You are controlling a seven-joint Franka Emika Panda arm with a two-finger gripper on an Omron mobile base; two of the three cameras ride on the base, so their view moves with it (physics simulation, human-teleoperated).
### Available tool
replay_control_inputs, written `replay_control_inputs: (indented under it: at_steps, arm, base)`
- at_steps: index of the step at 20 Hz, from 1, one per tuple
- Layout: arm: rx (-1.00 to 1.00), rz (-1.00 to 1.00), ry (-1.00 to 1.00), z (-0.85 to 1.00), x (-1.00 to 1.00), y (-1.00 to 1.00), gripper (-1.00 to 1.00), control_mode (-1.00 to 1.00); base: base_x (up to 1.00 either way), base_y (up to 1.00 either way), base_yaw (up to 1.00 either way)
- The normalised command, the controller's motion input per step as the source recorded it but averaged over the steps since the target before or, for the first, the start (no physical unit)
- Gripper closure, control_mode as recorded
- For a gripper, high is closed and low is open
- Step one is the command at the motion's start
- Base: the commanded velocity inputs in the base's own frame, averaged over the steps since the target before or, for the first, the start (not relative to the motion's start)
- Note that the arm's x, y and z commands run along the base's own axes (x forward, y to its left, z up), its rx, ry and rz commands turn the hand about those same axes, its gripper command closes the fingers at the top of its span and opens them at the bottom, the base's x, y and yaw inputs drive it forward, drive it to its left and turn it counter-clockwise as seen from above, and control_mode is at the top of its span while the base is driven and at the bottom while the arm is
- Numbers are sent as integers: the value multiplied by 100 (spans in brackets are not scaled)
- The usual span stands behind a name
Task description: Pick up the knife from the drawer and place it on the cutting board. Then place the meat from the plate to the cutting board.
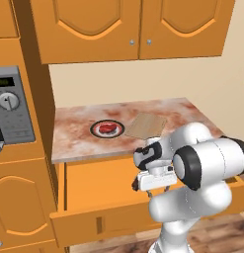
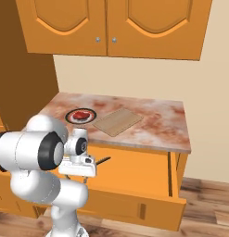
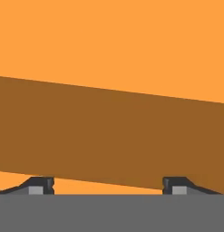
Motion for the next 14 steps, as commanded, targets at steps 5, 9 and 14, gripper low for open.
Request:
replay_control_inputs:
  at_steps: [5, 9, 14]
  arm:
    - [0, -1, -12, 58, -13, -2, -100, -100]
    - [1, -5, -9, 66, 20, 0, -100, -100]
    - [1, -5, 0, -12, 15, 9, -100, -100]
  base:
    - [0, 0, 0]
    - [0, 0, 0]
    - [0, 0, 0]
